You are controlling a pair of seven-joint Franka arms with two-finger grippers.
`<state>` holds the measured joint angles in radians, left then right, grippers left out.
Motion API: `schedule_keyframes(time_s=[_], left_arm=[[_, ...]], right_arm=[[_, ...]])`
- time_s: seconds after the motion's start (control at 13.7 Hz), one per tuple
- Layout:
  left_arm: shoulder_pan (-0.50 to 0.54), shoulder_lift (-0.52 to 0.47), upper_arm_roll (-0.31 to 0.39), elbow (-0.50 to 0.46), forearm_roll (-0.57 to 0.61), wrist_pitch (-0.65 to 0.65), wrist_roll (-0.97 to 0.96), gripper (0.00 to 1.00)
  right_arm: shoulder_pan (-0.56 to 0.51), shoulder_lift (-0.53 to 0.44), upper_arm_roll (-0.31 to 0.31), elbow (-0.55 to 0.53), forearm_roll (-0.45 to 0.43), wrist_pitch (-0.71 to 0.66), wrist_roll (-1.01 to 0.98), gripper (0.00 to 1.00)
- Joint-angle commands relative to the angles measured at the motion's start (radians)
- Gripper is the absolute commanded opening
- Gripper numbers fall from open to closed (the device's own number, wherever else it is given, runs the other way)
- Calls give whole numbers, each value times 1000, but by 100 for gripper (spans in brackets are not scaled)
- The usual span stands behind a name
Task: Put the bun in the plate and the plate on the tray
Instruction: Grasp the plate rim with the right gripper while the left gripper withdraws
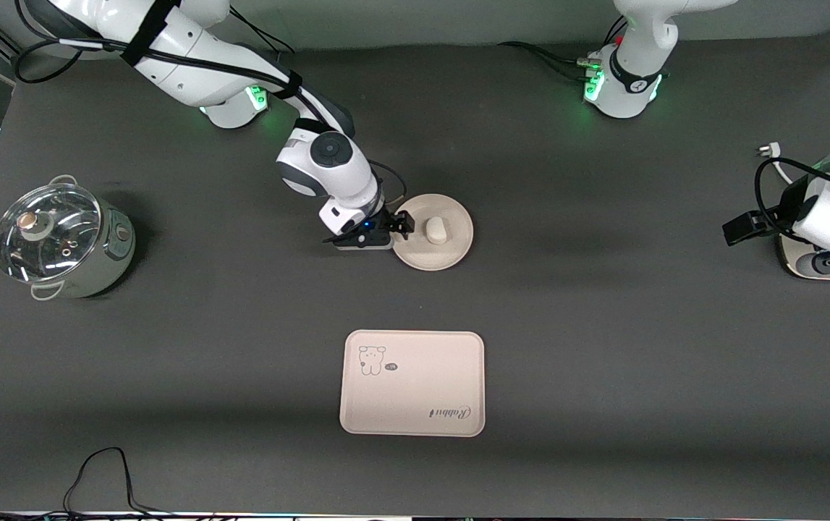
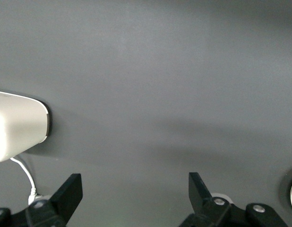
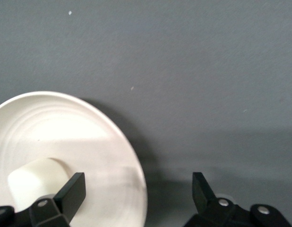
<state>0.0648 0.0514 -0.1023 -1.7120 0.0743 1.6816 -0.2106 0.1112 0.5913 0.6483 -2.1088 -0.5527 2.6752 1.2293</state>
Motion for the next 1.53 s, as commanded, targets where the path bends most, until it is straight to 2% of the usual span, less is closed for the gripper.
schedule_keyframes(time_s=[0.0,0.44,0.51,0.66,1.17,1.24,1.46], left_arm=[[1,-21,-5,-8,-4,-19,48,100],[6,-19,-7,20,-10,-72,82,100],[3,-19,-8,20,-11,-80,80,100],[4,-19,-8,20,-14,-86,82,100],[-5,-1,-13,60,-21,-46,63,100],[-6,-2,-13,60,-21,-52,62,100],[-5,1,-11,74,-13,-45,63,100]], right_arm=[[19,27,5,23,-50,-1,70,99],[19,55,5,26,-107,-28,111,80],[19,58,4,26,-107,-28,113,74],[19,59,4,27,-107,-29,114,52],[-16,59,4,50,-101,-29,145,4],[-16,59,4,59,-99,-31,147,0],[-34,39,10,75,-93,-31,153,0]])
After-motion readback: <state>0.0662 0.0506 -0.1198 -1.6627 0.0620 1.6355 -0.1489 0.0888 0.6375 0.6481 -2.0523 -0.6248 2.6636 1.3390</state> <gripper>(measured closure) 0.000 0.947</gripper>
